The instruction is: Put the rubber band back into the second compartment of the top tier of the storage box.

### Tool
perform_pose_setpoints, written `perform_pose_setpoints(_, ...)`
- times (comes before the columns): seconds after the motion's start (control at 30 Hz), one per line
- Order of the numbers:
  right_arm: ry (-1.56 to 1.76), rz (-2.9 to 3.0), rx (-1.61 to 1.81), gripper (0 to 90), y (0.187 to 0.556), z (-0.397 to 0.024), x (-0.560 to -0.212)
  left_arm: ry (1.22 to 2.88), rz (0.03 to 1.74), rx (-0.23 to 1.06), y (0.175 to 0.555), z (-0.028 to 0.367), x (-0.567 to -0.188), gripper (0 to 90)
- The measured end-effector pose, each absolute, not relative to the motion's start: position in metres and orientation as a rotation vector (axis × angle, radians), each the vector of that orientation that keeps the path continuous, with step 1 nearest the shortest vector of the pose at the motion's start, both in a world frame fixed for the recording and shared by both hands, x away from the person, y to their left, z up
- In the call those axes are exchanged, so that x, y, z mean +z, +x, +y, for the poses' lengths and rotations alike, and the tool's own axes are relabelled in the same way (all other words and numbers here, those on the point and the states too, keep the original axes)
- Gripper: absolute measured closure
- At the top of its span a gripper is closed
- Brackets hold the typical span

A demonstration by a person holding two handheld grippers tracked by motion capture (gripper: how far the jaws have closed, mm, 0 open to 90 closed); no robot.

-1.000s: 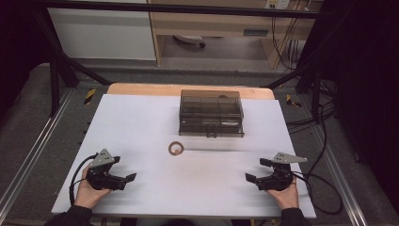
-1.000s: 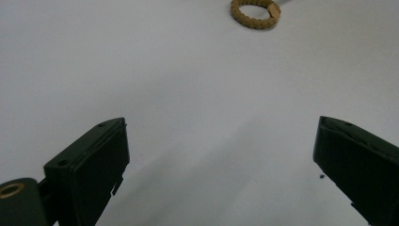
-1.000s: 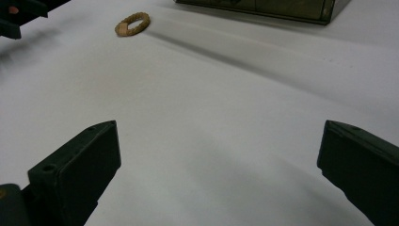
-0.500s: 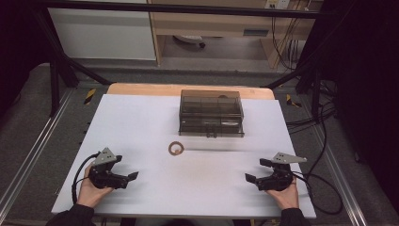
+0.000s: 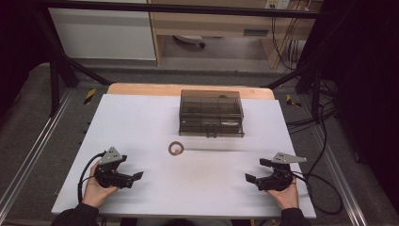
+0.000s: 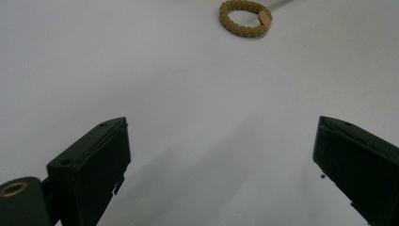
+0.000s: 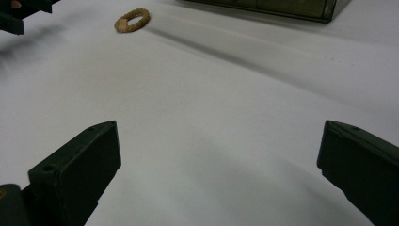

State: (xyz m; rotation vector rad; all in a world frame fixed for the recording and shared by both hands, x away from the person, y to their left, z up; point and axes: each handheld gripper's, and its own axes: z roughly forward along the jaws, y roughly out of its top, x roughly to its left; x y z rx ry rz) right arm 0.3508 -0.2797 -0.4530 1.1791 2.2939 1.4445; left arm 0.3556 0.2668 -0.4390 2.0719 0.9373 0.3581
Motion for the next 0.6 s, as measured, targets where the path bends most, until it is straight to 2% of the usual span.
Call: perform_pose_setpoints(0.6,1.173,2.297,1.42,0.7,0.351,-0.28,-0.453,2.071,0.949,0.333,0.36,0.249,-0.433,3.9)
